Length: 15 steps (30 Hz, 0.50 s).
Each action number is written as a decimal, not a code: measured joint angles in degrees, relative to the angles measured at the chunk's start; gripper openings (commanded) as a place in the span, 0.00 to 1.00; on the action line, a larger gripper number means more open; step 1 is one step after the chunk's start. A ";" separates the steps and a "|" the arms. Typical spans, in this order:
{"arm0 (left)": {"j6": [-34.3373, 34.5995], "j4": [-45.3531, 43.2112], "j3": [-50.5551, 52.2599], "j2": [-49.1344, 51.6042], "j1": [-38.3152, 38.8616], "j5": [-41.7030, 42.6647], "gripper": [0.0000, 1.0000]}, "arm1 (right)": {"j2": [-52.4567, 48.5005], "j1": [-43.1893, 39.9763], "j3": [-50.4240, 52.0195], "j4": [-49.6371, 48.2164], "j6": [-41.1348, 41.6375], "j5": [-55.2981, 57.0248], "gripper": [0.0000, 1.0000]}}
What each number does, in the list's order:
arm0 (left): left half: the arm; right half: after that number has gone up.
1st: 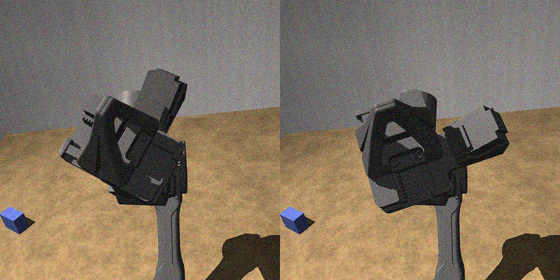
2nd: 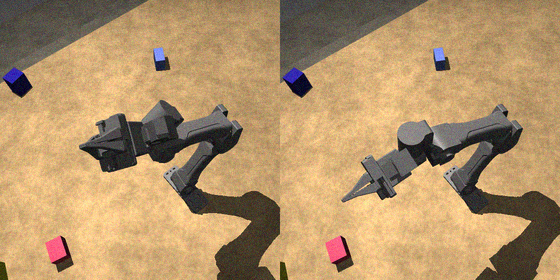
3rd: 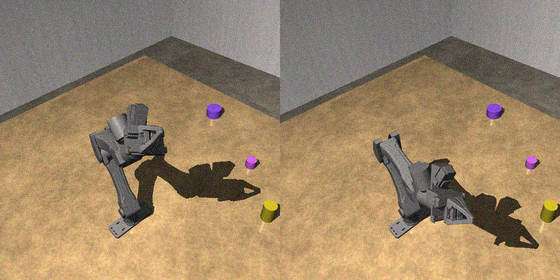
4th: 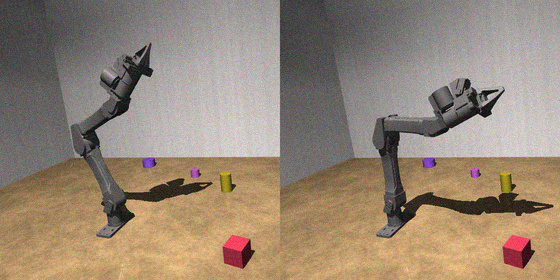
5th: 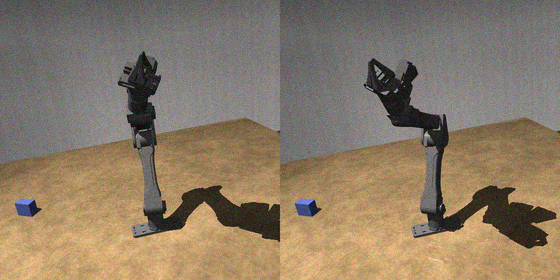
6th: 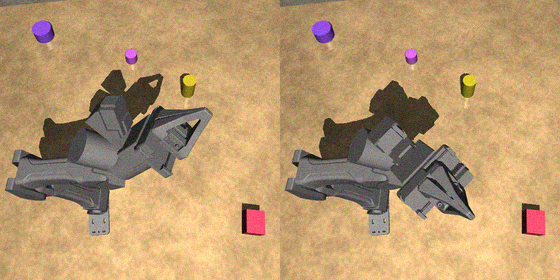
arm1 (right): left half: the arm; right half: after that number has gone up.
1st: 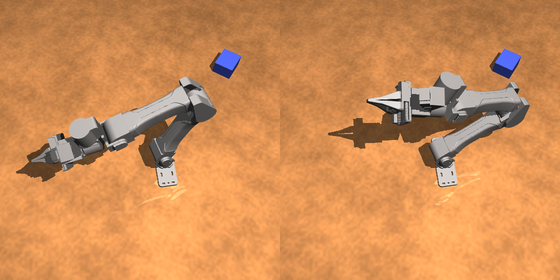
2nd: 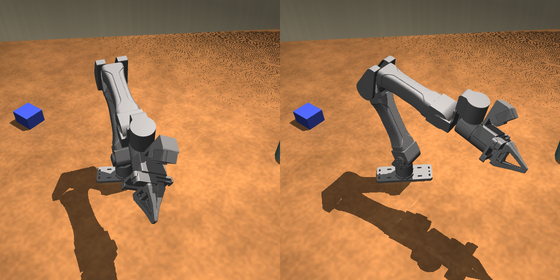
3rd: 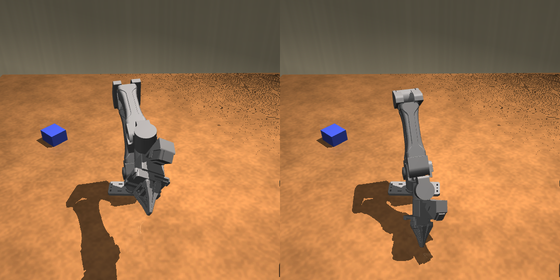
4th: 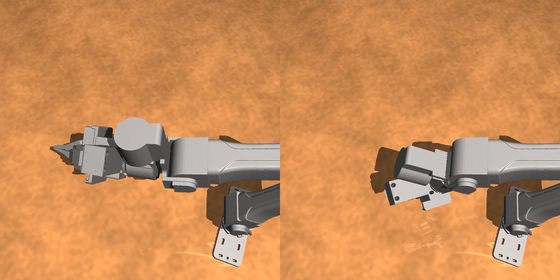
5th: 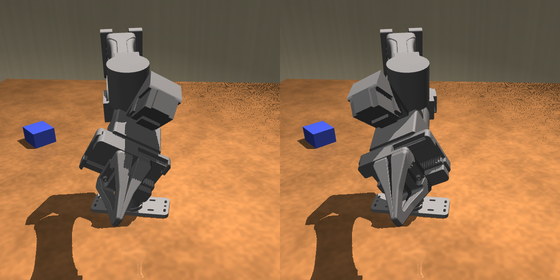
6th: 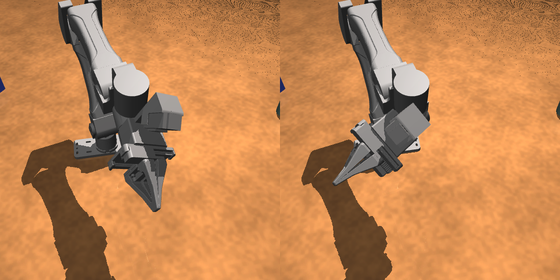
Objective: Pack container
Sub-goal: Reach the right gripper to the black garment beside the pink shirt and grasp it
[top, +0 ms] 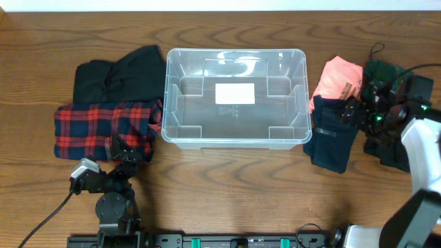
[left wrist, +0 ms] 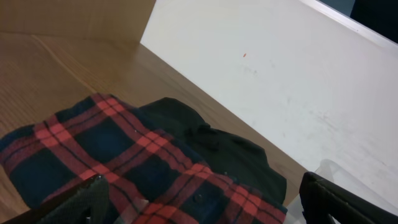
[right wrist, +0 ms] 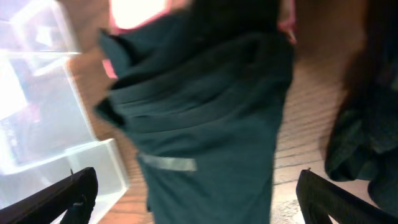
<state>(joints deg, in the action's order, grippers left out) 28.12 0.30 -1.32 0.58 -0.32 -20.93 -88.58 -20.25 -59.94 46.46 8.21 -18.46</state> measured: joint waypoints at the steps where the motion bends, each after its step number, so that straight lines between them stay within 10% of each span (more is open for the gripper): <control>1: 0.00 0.02 0.00 0.00 0.00 0.00 0.98 | -1.05 -0.42 0.02 -0.13 -0.17 -0.15 0.99; 11: 0.00 0.02 0.00 0.00 0.00 0.02 0.98 | -10.80 -0.48 4.46 -10.82 -1.09 -1.79 0.97; 15: 0.02 0.02 0.00 0.02 0.00 0.02 0.98 | -11.72 -0.52 5.68 -13.86 -2.36 -4.20 0.78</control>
<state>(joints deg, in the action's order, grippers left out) 28.14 0.32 -1.32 0.60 -0.32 -20.91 -100.29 -20.78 -54.26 32.60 5.85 -22.65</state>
